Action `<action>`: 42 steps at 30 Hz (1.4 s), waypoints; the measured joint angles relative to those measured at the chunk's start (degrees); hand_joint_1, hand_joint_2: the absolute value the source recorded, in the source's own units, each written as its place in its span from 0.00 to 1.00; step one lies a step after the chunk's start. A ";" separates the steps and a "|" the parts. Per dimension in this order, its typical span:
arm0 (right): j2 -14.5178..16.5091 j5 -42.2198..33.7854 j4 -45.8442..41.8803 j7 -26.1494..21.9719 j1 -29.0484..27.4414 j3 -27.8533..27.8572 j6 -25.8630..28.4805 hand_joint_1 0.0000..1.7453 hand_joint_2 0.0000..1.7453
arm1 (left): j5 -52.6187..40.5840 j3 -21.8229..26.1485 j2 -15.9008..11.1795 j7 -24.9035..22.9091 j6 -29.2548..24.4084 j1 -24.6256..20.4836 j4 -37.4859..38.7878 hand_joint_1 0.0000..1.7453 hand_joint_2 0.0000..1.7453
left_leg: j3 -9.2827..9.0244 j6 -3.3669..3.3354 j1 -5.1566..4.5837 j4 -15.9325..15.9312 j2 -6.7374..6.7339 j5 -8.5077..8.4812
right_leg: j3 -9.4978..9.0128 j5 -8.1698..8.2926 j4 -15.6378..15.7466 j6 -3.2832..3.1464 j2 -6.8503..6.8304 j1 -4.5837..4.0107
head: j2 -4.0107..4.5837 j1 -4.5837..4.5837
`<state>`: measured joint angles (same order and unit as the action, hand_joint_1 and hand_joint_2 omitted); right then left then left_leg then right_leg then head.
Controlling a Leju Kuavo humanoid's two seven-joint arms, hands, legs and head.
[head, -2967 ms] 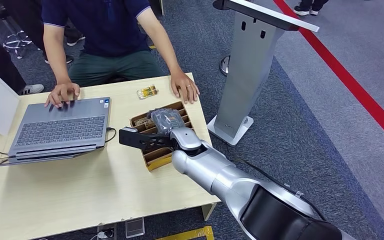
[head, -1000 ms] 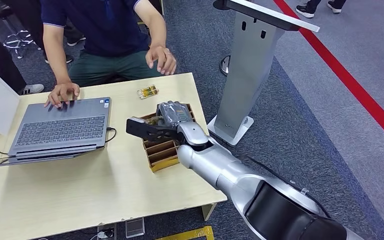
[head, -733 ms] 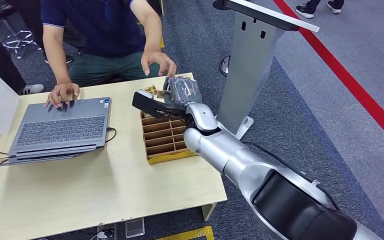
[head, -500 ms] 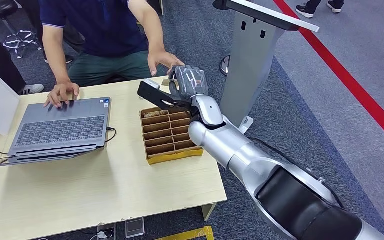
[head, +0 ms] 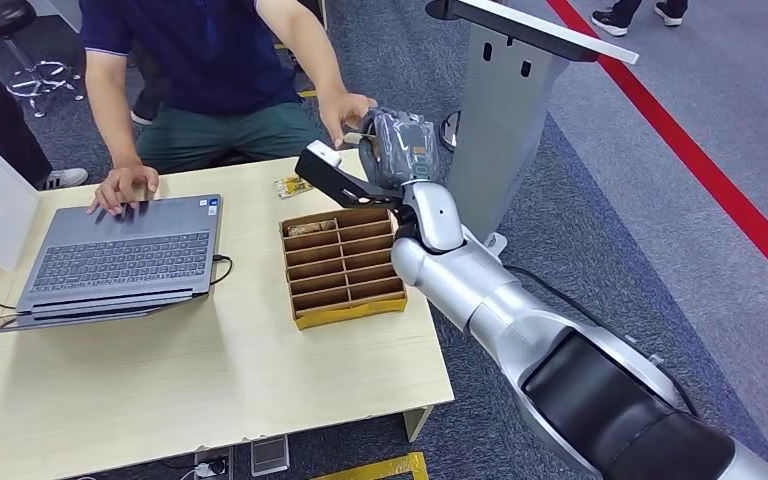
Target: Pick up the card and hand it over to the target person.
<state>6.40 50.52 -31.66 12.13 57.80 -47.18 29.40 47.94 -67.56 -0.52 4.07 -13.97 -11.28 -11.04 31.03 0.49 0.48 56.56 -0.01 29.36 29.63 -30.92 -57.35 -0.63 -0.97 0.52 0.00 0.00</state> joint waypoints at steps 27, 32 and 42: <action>-16.43 -27.38 -31.60 -7.35 -16.85 16.15 -2.18 0.00 1.00 | 2.28 2.35 -0.40 1.81 -1.46 2.12 0.03 0.00 0.00 | 0.01 -0.04 0.03 0.00 0.28 0.00 | -0.13 -0.04 0.10 0.04 -0.26 -0.02 | 0.00 0.00; -23.06 -43.44 -40.02 -12.63 -27.32 26.05 -4.02 0.00 1.00 | 2.93 2.96 -0.63 2.33 -1.66 3.08 0.05 0.00 0.00 | -0.03 -0.04 0.04 0.00 0.57 -0.02 | -0.28 -0.08 0.22 0.04 -0.60 -0.04 | 0.00 0.00; -25.00 -68.55 -43.26 -27.77 -45.48 40.98 -14.68 0.00 1.00 | 4.19 4.19 -1.05 2.76 -1.94 4.15 0.07 0.00 0.00 | -0.09 -0.02 0.02 0.02 0.48 0.02 | -0.29 -0.09 0.21 0.01 -0.52 0.00 | 0.00 0.00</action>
